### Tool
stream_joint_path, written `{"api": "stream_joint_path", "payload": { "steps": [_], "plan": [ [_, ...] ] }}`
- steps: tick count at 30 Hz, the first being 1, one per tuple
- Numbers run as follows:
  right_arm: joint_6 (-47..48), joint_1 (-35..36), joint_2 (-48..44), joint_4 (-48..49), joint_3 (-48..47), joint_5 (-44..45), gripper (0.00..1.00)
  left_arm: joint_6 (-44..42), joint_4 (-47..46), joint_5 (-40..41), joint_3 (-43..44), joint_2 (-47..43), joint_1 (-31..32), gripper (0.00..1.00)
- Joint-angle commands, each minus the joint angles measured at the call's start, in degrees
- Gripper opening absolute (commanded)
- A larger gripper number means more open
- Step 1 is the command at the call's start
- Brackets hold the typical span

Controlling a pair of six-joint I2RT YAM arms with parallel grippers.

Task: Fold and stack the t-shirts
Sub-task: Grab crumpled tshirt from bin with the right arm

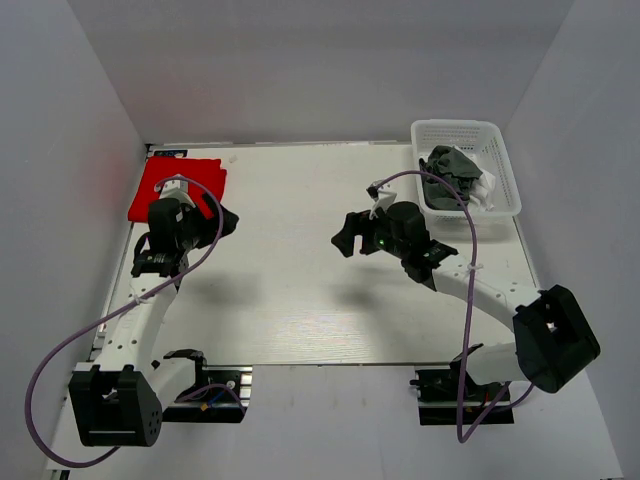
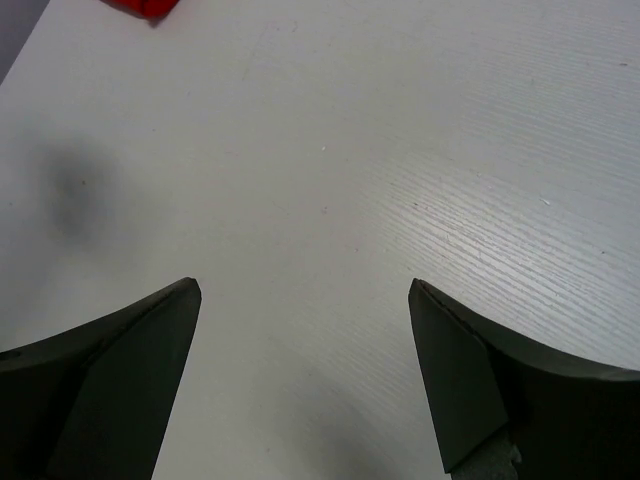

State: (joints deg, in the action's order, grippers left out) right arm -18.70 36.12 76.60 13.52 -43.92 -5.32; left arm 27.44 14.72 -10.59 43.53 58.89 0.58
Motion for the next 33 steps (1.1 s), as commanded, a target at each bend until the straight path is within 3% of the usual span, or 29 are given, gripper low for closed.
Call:
{"api": "stream_joint_path", "payload": {
  "steps": [1,8,12,16,18,24,33],
  "plan": [
    [-0.5,0.0,0.2,2.8,-1.3,-1.3,0.9,-0.5,-1.0,-1.7,-0.5,-1.9,0.2,1.0],
    [-2.0,0.2,0.3,8.8,1.7,-1.5,0.9,-0.5,-1.0,-1.7,-0.5,-1.9,0.2,1.0],
    [-2.6,-0.4,2.9,6.3,0.2,0.5,0.9,0.0,-1.0,-1.2,-0.5,-1.9,0.2,1.0],
    [-1.4,-2.5,4.8,-5.3,-7.9,21.1,0.9,0.0,-0.3,-0.6,-0.5,-1.9,0.2,1.0],
    [-0.9,-6.5,6.5,-12.5,-14.2,27.3,0.9,0.0,-0.3,0.0,-0.5,-1.9,0.2,1.0],
    [1.0,-21.1,9.7,-20.8,-24.3,28.7,0.9,-0.5,-0.3,1.0,0.1,-1.9,0.2,1.0],
    [8.8,-35.4,20.5,-27.9,-36.5,23.3,0.9,-1.1,0.2,2.1,0.1,-0.7,0.2,1.0]
  ]
}}
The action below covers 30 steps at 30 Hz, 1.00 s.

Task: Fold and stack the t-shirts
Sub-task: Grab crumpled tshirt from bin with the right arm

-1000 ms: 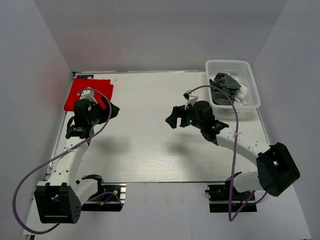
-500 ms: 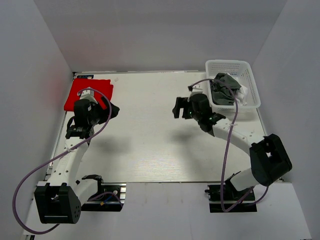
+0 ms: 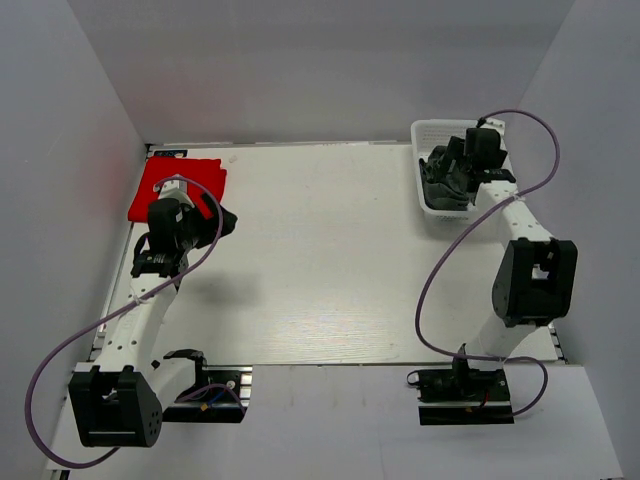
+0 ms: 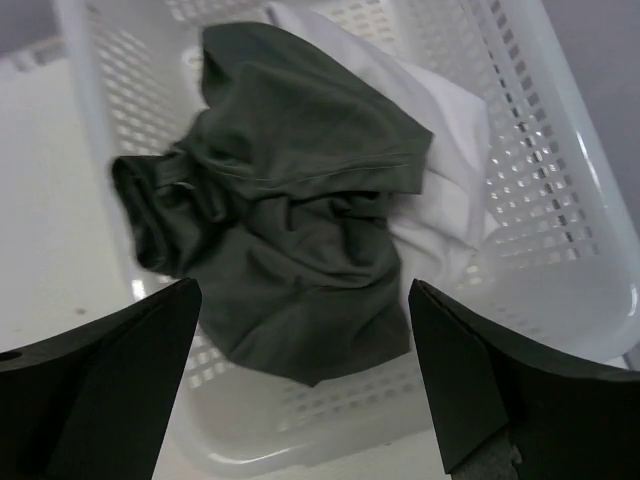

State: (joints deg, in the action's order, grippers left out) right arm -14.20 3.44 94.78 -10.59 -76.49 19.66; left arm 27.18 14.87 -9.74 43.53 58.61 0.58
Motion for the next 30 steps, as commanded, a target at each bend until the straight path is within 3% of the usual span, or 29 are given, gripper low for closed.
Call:
{"api": "stream_joint_path", "payload": {
  "steps": [1,2,9,19,23,24,27,30],
  "plan": [
    [5.7,-2.7,5.6,-4.6,-7.5,-2.8,0.9,-0.8,0.1,1.3,0.6,-0.4,0.2,1.0],
    [6.8,-5.8,7.0,-7.0,-8.8,-3.4,0.9,-0.8,0.1,1.3,0.6,0.4,0.2,1.0],
    [9.4,-9.6,20.6,-12.0,-21.4,-6.9,0.9,-0.8,0.7,4.2,1.7,3.1,0.2,1.0],
    [8.4,-12.4,30.7,-13.6,-22.8,-5.9,0.88,-0.8,0.7,4.7,2.8,6.5,0.2,1.0],
    [8.7,-12.8,33.4,-13.5,-23.2,-7.3,0.64,-0.8,0.7,4.7,3.3,7.7,0.2,1.0],
    [8.8,-12.8,33.8,-13.7,-23.5,-8.2,0.41,-0.8,0.7,4.7,3.3,7.7,0.2,1.0],
    [8.6,-12.9,32.0,-12.4,-22.7,-13.5,0.0,-0.8,0.7,4.7,3.3,8.2,0.2,1.0],
    [8.8,-12.8,26.2,-7.9,-19.8,-18.8,0.0,-0.8,1.2,4.7,3.3,7.6,0.2,1.0]
  ]
}}
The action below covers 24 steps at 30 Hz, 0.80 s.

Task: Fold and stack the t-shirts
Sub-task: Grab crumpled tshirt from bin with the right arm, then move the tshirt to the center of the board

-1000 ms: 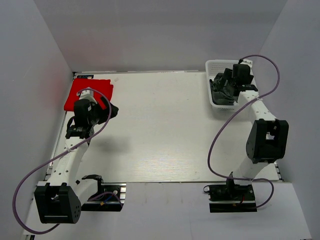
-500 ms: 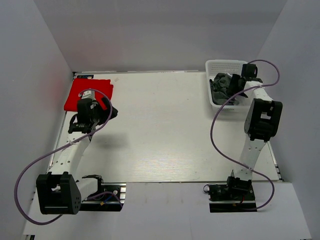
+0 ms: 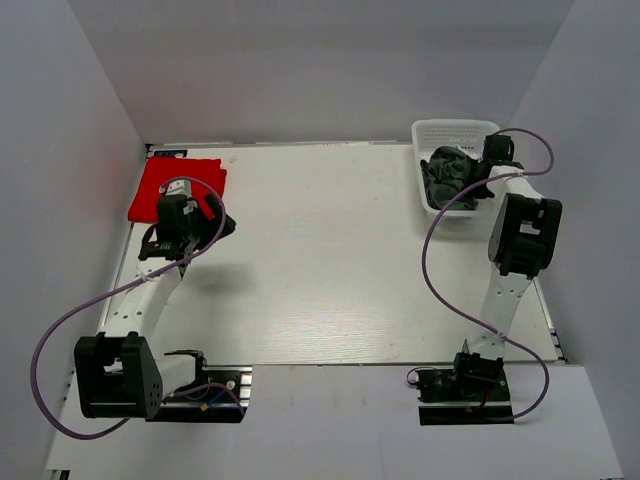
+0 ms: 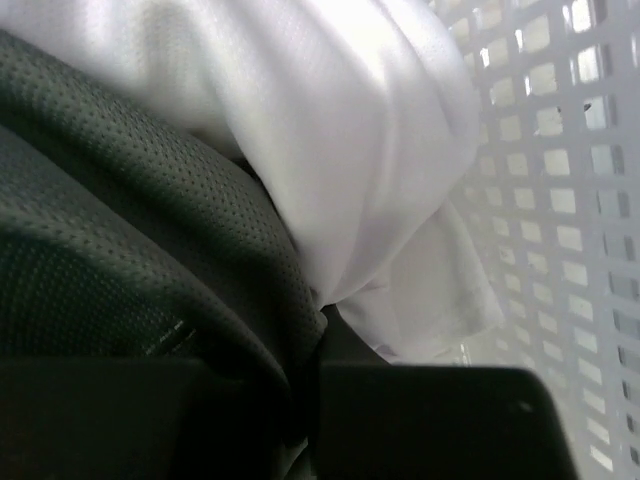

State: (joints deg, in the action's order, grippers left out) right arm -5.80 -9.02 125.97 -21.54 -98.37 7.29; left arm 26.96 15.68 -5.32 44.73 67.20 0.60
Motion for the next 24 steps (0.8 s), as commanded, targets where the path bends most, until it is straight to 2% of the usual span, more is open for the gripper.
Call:
{"api": "stream_joint_path", "payload": {
  "steps": [1,6,7,15,22,24],
  "plan": [
    [0.4,-0.4,-6.5,3.9,2.6,-6.8,0.0,-0.6,0.4,0.3,2.1,-1.0,0.2,1.0],
    [1.8,-0.1,-21.6,10.8,9.5,-8.8,0.0,-0.6,0.4,0.3,1.6,-3.7,0.2,1.0],
    [2.5,0.0,-27.6,12.6,10.8,-8.7,0.0,-0.6,0.4,0.3,1.6,-4.6,0.2,1.0],
    [5.3,0.1,-45.2,15.5,10.8,-12.7,0.0,-0.6,-0.1,-0.7,0.5,-7.5,0.2,1.0],
    [2.6,0.2,-48.0,13.2,-0.1,-21.5,0.0,-0.6,-0.1,-2.0,0.5,-8.0,0.2,1.0],
    [0.7,0.3,-46.8,12.7,-5.3,-28.2,0.0,-0.6,-0.1,-2.0,0.5,-8.7,0.2,1.0]
  ]
}}
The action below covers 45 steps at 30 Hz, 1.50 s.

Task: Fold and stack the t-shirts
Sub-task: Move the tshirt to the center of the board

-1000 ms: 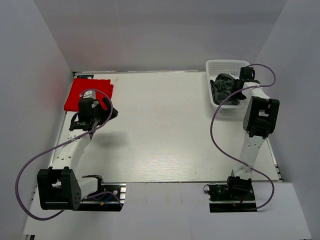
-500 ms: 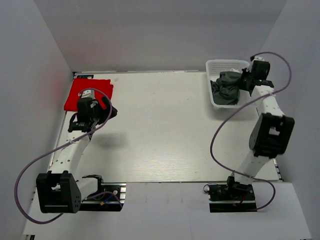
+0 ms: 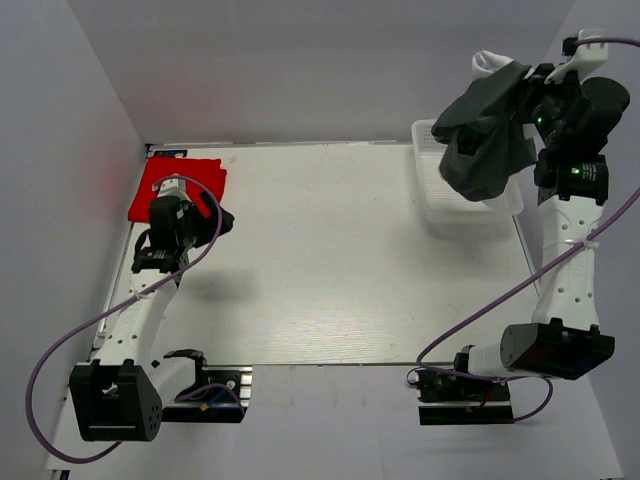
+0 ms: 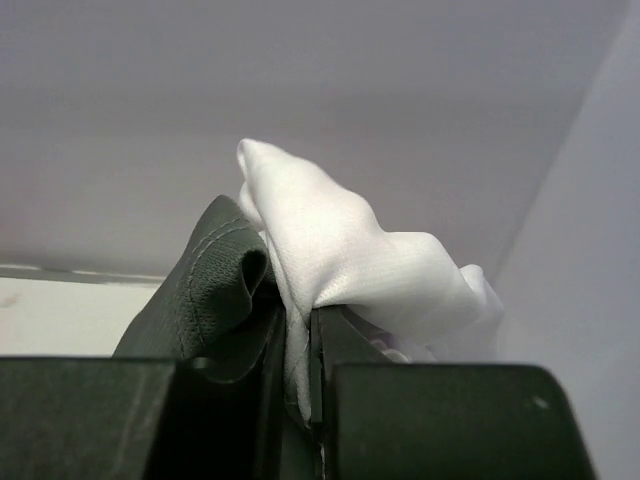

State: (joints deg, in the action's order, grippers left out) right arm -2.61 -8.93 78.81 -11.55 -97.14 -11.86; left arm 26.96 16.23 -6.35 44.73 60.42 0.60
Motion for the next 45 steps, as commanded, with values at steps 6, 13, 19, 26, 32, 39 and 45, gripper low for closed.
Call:
{"api": "stream_joint_path", "payload": {
  "steps": [6,13,19,26,32,39,45],
  "plan": [
    [-5.9,5.0,2.4,1.1,-14.5,-21.4,0.0,-0.1,-0.7,-0.9,0.0,-3.0,0.2,1.0],
    [-1.7,17.9,3.1,0.8,-8.5,-22.4,0.0,0.5,-0.7,-1.5,0.0,-3.6,0.2,1.0],
    [-0.5,28.2,6.9,2.3,6.4,-18.5,0.0,1.7,0.7,2.2,0.0,-3.6,0.2,1.0],
    [-4.2,35.6,15.4,3.7,19.7,-3.6,0.9,2.3,0.7,2.7,-0.6,-4.1,0.2,1.0],
    [-5.8,41.3,11.4,2.4,26.5,15.7,0.9,2.8,0.7,2.7,-1.1,-3.6,0.2,1.0],
    [-7.1,53.0,12.4,-4.5,28.2,25.3,0.9,2.8,0.7,1.6,-1.1,-2.4,0.2,1.0],
    [-19.2,57.0,18.6,0.8,29.8,24.9,0.9,3.4,1.3,1.1,-0.6,-1.9,-0.3,1.0]
  ]
}}
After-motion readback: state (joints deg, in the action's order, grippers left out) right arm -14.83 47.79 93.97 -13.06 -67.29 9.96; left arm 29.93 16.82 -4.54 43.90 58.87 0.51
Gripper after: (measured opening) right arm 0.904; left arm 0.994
